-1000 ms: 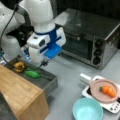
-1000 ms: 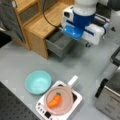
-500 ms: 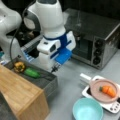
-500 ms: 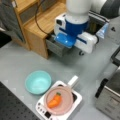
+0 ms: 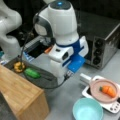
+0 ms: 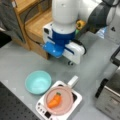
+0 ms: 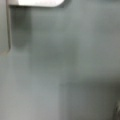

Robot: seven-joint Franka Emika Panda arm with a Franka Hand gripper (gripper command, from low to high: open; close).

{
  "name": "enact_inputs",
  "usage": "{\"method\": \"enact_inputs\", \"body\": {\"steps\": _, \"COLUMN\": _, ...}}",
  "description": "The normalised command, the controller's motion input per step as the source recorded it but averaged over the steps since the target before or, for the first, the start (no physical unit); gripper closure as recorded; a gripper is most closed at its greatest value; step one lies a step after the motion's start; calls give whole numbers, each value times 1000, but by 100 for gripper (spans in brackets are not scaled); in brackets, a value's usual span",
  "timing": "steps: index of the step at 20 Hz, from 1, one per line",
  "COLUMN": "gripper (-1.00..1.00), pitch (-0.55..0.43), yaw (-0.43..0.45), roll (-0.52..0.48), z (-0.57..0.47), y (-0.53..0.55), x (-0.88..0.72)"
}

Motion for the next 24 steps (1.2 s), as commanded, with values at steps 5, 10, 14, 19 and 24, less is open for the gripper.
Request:
{"method": "enact_inputs", "body": {"steps": 5, "gripper": -100, "pitch": 147, "yaw": -106, "roll": -66, "z": 57, "y": 178, "x": 758}}
{"method": "enact_inputs", "body": {"steps": 10, "gripper": -100, "pitch": 158, "yaw": -104, "roll": -119, "z": 109, "y": 196, "x": 569}}
{"method": "enact_inputs", "body": {"steps": 14, "gripper": -100, "pitch": 245, "yaw": 44, "roll": -153, "z": 116, "y": 116, "x": 248}}
{"method": "enact_inputs", "body": {"steps": 19, "gripper": -100, "pitch": 285, "yaw": 196, "roll": -126, "z": -63, "y": 137, "x": 136}}
{"method": "enact_inputs", "body": {"steps": 24, "gripper": -100, "pitch": 202, "yaw": 159, "roll": -86, "z": -195, "y": 175, "x": 191}}
